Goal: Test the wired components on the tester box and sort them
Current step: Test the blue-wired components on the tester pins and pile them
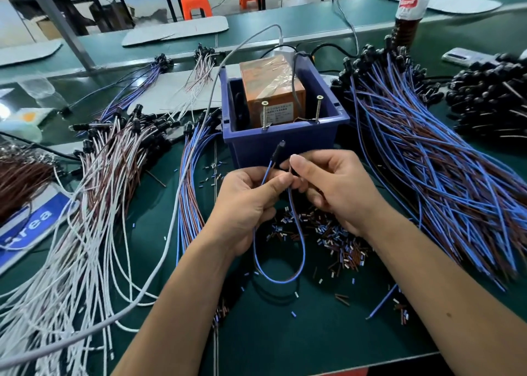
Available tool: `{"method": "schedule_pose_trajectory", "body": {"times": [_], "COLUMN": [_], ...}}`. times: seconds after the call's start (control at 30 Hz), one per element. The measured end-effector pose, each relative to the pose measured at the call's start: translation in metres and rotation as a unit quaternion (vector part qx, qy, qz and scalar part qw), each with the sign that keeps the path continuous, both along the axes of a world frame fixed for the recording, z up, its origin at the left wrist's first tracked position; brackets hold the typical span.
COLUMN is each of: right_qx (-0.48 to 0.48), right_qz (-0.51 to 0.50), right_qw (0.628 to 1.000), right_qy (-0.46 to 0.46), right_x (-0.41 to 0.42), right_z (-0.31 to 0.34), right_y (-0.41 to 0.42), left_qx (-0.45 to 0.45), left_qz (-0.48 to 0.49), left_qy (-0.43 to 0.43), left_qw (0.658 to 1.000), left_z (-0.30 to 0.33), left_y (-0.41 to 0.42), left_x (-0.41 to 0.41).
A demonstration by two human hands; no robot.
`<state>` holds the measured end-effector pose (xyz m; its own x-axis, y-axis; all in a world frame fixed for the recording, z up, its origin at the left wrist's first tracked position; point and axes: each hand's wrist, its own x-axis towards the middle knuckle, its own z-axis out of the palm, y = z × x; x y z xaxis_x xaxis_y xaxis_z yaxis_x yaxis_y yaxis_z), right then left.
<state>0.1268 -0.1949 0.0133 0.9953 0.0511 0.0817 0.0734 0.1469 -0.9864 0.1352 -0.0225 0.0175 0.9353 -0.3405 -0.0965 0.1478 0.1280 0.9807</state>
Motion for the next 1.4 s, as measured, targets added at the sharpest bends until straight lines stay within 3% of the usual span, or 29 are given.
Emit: {"method": "schedule_pose_trajectory", "body": {"times": [0.37,0.5,0.63,0.7,0.8,0.87,1.07,1.4], "right_qx": [-0.026,-0.011,0.046,0.027,-0.062,-0.069,-0.162,-0.078], "right_qz": [-0.097,-0.107,-0.183,-0.203,-0.177,-0.142,0.038,-0.023], "right_qw": [0.993,0.992,0.980,0.977,0.979,0.984,0.980,0.989], "right_qy": [-0.061,-0.060,-0.058,-0.058,-0.076,-0.083,-0.112,-0.125], "right_x": [0.003,0.003,0.008,0.011,0.007,0.004,-0.008,-0.008], "right_z": [-0.001,-0.001,-0.002,-0.005,-0.012,-0.011,-0.004,0.001], "right_y": [-0.002,-0.001,-0.005,-0.011,-0.005,0.002,0.004,0.007], "left_qx": [0.046,0.016,0.059,0.063,0.029,0.004,-0.054,-0.040], "left_qz": [0.048,0.040,0.030,0.044,0.103,0.137,0.207,0.277], "left_qy": [-0.003,0.013,0.008,-0.006,-0.055,-0.101,-0.141,-0.225], "left_qw": [0.998,0.999,0.998,0.997,0.993,0.985,0.967,0.933], "left_z": [-0.001,0.000,-0.001,-0.002,-0.001,0.000,0.001,-0.001], "left_y": [-0.003,-0.003,-0.003,-0.003,-0.005,-0.006,-0.004,-0.003], "left_x": [-0.001,0.000,-0.001,-0.003,-0.004,-0.004,-0.002,0.000]}}
